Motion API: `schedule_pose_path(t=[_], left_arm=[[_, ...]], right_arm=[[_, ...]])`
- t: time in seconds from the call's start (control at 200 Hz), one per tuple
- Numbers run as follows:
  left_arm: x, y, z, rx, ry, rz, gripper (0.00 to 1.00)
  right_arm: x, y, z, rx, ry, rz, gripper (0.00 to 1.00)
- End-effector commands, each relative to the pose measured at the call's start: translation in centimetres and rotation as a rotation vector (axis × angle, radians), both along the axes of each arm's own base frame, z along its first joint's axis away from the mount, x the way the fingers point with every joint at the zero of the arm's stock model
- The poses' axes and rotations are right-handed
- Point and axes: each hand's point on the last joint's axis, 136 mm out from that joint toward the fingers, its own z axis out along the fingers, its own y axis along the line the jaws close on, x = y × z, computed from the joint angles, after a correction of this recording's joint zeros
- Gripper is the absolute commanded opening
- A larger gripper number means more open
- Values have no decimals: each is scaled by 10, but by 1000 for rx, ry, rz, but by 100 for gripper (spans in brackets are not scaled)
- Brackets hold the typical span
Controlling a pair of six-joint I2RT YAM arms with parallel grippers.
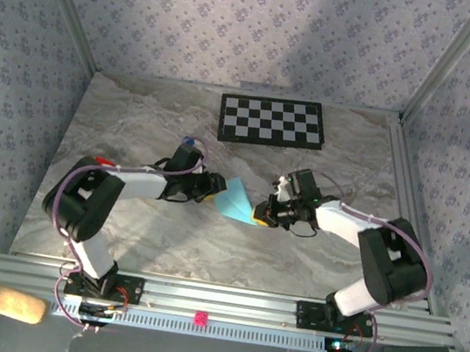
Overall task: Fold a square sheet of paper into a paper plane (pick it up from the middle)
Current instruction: Turn over the paper at the center of the table.
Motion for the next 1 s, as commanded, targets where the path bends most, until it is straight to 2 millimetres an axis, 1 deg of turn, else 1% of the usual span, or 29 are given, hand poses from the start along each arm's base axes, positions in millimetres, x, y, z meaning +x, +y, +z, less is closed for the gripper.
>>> schedule_pose_path(t=[0.0,0.045,0.08,0.15,0.165,0.185,0.295,0.365,0.41,0.535,0.62,0.705,0.795,0.865,0.905,0.935,0.95,0.995], left_arm=[[5,7,34,17,-112,32,53],[4,10,44,2,-134,51,55],[4,13,50,-14,-150,71,57],[5,17,66,-44,-197,105,58],[6,18,67,-42,-203,112,58],[6,19,71,-44,-217,119,59],[5,28,79,-22,-256,146,59],[2,33,85,-5,-279,145,59],[0,37,89,4,-295,145,59],[-4,57,97,51,-341,198,62],[-8,75,101,77,-372,251,64],[-12,95,100,104,-379,308,67],[-14,114,93,111,-347,358,68],[-15,123,93,109,-335,378,69],[-14,128,95,114,-336,387,69],[-14,131,95,122,-334,398,69],[-14,133,96,123,-333,403,69],[-14,138,97,127,-330,421,69]], right_arm=[[-1,-20,16,-105,-59,23,5],[-1,-26,24,-156,-82,28,5],[-4,-35,26,-227,-98,34,5],[-1,-46,40,-327,-176,43,5],[-4,-51,39,-355,-171,46,5],[-5,-55,43,-381,-186,44,5],[-1,-68,62,-453,-272,33,5],[5,-73,74,-486,-330,6,5],[9,-81,81,-545,-374,-10,6],[18,-105,89,-734,-432,-50,5],[21,-116,89,-846,-432,-56,5],[22,-125,90,-987,-447,-44,4],[22,-129,94,-1159,-491,-16,4],[23,-122,93,-1257,-525,39,4],[23,-116,91,-1301,-538,71,4],[20,-111,82,-1317,-523,121,4],[23,-103,86,-1301,-534,135,4],[22,-87,76,-1292,-532,207,4]])
